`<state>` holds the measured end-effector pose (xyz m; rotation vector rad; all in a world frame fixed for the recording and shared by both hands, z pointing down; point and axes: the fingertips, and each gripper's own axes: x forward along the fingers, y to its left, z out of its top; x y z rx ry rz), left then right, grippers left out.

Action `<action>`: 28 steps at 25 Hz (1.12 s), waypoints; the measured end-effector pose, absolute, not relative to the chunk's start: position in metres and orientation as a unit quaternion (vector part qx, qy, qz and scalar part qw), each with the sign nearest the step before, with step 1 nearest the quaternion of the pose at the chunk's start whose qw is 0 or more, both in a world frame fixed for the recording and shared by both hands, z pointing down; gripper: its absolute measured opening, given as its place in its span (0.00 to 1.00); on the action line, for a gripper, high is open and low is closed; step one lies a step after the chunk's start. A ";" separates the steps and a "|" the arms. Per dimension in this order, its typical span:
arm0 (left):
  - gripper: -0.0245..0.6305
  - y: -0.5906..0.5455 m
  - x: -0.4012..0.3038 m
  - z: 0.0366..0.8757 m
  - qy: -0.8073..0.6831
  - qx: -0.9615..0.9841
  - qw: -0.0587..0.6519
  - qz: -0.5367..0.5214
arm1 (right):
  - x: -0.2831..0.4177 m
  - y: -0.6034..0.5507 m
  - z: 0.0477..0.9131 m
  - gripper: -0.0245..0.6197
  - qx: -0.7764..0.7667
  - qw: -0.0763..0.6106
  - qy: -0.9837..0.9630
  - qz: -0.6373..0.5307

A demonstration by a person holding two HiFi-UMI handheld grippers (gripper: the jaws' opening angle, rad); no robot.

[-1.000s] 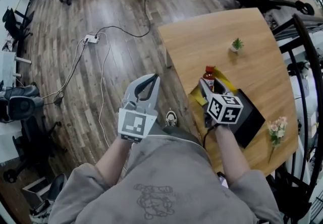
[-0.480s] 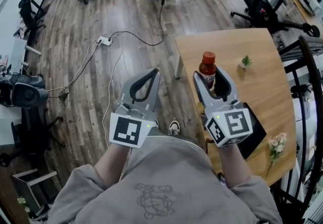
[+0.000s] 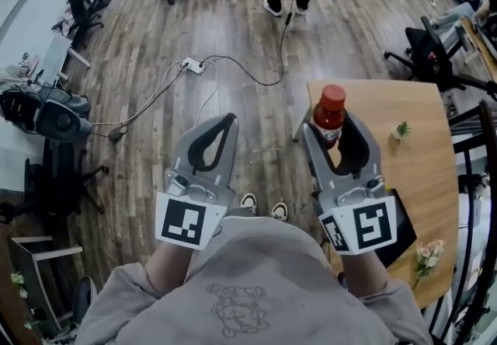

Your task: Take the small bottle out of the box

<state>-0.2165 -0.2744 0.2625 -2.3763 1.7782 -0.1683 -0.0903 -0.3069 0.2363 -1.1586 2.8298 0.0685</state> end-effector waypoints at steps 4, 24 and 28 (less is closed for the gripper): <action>0.04 -0.261 -0.253 0.252 0.614 -0.782 0.089 -0.059 | -0.115 -0.297 0.224 0.39 -0.365 0.052 0.929 0.030; 0.04 -0.235 -0.315 0.254 0.649 -0.753 0.088 -0.058 | -0.182 -0.280 0.226 0.39 -0.319 0.049 0.946 0.032; 0.04 -0.237 -0.310 0.253 0.650 -0.752 0.084 -0.061 | -0.178 -0.282 0.227 0.39 -0.316 0.045 0.947 0.028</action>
